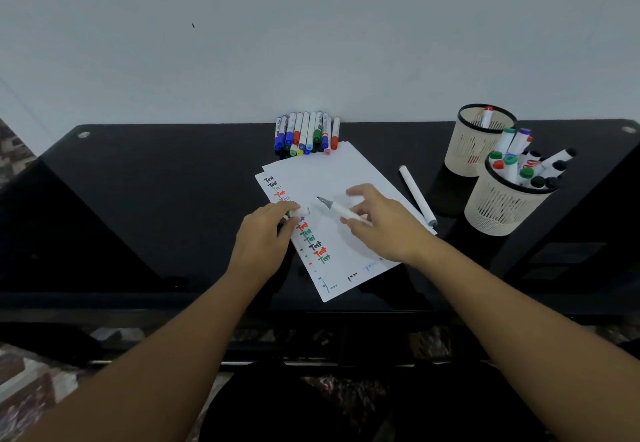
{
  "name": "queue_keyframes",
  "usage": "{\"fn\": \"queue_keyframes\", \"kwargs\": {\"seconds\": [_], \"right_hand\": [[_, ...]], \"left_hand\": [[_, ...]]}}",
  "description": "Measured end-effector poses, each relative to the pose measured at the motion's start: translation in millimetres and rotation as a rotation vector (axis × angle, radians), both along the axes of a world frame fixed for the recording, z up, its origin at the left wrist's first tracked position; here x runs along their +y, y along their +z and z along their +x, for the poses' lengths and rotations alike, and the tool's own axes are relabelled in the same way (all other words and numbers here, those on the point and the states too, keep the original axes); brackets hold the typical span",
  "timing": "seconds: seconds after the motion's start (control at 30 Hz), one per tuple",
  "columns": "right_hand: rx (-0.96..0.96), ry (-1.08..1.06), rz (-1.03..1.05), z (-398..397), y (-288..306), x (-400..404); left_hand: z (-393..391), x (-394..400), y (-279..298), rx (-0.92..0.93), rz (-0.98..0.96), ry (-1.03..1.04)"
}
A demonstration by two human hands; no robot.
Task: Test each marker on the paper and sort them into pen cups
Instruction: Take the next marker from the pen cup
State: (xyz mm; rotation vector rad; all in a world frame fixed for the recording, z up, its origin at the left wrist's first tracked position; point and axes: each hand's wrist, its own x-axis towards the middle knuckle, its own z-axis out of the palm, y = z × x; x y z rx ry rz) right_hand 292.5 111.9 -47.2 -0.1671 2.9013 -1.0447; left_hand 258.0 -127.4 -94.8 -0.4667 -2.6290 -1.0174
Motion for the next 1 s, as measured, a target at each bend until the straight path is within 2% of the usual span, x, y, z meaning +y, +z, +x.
{"fn": "queue_keyframes", "kwargs": {"seconds": [0.07,0.1,0.33,0.63,0.77,0.87,1.0], "right_hand": [[0.077,0.019,0.21,-5.1,-0.1,2.8],[0.103,0.025,0.252,-6.5,-0.5,4.2],[0.153,0.091,0.266,-11.4,-8.0,5.2],[0.207,0.2,0.338,-14.3,-10.9,-4.9],[0.231,0.247,0.429,-14.6,-6.9,-9.0],[0.251,0.314,0.518,-15.4,-4.4,-17.8],[0.229,0.286,0.459,-15.5,-5.0,-19.8]], "left_hand": [[0.1,0.8,-0.3,-0.005,0.005,0.001],[0.4,1.1,-0.8,-0.007,0.006,0.002],[-0.8,0.7,-1.8,0.012,-0.016,-0.011],[3.5,1.6,-2.1,0.132,-0.134,-0.113],[9.5,3.1,3.0,0.144,-0.138,-0.138],[11.0,4.0,4.4,0.066,-0.1,-0.112],[6.4,4.1,3.8,-0.083,-0.089,-0.076]]}}
